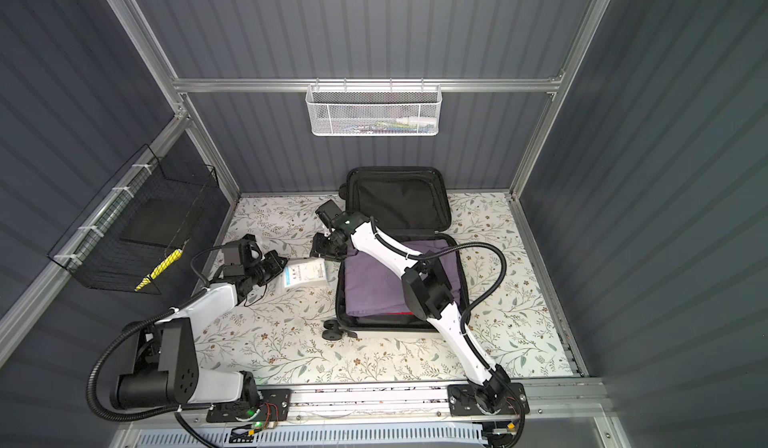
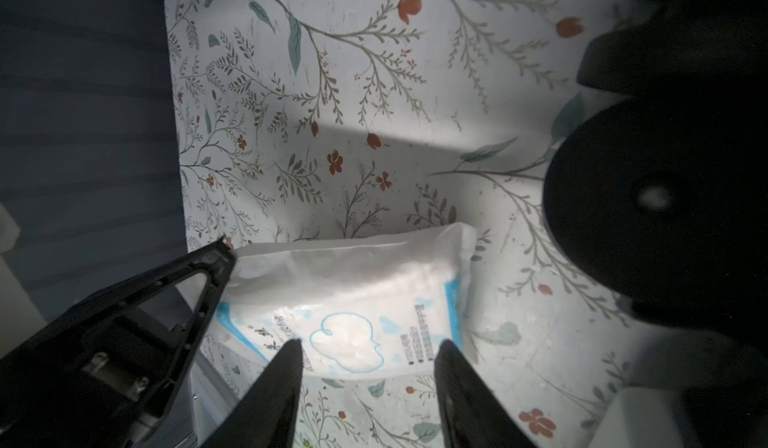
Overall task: Pack the luggage
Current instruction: 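Lift the cotton-pad packet with both grippers and carry it over the suitcase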
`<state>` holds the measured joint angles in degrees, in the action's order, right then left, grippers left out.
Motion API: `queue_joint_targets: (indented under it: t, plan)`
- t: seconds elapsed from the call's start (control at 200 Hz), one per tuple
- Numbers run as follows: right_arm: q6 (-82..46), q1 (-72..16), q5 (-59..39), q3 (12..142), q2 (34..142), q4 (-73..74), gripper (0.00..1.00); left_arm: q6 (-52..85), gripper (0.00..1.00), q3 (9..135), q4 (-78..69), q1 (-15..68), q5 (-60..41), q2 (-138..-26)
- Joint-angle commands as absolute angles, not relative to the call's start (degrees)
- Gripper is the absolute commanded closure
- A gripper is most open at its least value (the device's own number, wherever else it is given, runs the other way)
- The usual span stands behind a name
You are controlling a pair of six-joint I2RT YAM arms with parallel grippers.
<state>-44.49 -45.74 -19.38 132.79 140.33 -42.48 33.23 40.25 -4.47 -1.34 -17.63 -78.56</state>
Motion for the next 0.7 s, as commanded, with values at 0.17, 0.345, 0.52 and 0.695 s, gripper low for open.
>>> queue_joint_targets:
  t: [0.17,0.345,0.52,0.695]
  plan:
    - [-39.79,-42.35,-22.33,131.03,131.35,-44.82,0.18,35.13,1.00,46.78,0.74,-1.76,-22.13,-72.54]
    - [-38.32,-40.21,-25.39,123.35,124.55,-39.70,0.09,38.55,1.00,48.96,0.15,-1.76,-24.35,-69.91]
    - [-37.73,-37.51,-29.01,112.62,116.99,-32.10,0.01,44.52,1.00,50.86,-2.84,-1.72,-27.05,-68.47]
    - [-37.55,-34.89,-33.47,103.15,111.27,-24.30,0.01,50.53,1.00,52.76,-6.13,-0.09,-28.02,-68.63]
